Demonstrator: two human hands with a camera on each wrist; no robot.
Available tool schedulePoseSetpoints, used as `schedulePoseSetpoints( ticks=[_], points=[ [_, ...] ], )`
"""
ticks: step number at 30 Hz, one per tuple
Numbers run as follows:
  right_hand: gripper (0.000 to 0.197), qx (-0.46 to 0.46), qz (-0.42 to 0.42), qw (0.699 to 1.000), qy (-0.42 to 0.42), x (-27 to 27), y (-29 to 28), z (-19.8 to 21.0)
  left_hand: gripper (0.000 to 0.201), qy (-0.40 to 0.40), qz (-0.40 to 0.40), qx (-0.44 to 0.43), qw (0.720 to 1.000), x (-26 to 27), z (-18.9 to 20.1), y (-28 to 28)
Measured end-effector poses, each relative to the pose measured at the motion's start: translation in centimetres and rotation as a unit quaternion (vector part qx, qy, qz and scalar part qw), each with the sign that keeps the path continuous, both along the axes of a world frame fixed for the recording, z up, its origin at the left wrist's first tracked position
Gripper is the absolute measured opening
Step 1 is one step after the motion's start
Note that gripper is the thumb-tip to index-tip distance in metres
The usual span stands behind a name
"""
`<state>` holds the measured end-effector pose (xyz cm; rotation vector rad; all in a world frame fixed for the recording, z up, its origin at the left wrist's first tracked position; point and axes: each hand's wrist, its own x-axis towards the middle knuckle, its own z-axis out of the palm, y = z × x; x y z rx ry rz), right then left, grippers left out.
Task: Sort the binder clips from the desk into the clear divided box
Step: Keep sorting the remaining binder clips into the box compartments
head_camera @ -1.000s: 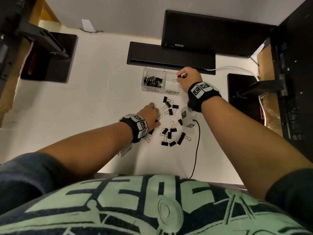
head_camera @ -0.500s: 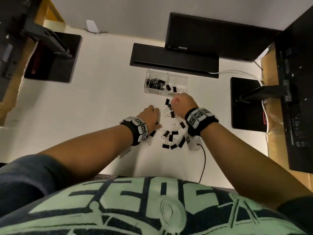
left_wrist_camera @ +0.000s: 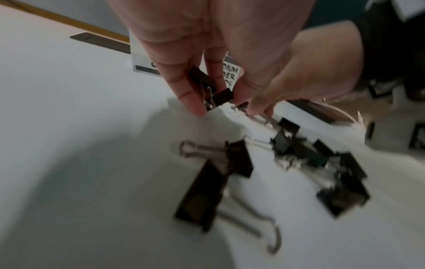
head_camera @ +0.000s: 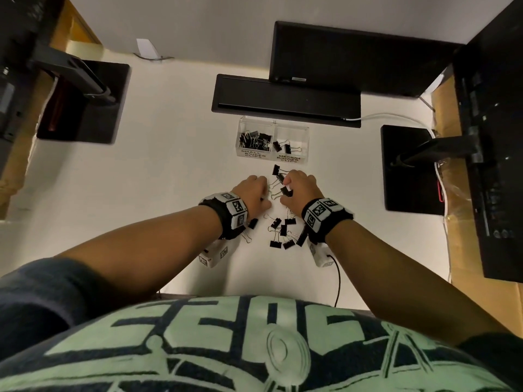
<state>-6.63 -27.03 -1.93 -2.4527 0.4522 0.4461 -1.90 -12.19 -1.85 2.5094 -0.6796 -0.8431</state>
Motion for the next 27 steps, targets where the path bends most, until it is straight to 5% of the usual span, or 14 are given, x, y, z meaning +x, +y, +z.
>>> schedulePoseSetpoints(
  ticks=[8, 16, 27],
  points=[
    [0.022, 0.046, -0.041, 0.998, -0.028, -0.3, -0.7, -0.4, 0.011, 0.132, 0.194, -0.117, 0.965, 3.3, 3.7, -2.2],
    [0.020, 0.075, -0.148, 0.985, -0.041, -0.6, -1.6, -0.8, 0.017, 0.174, 0.286, -0.174, 0.926, 7.9, 6.5, -7.0],
    [0.019, 0.133, -0.246, 0.957, -0.080, 0.6, -3.7, 1.0, 0.018, 0.082, 0.223, -0.091, 0.967, 9.2, 6.9, -7.8]
  ],
)
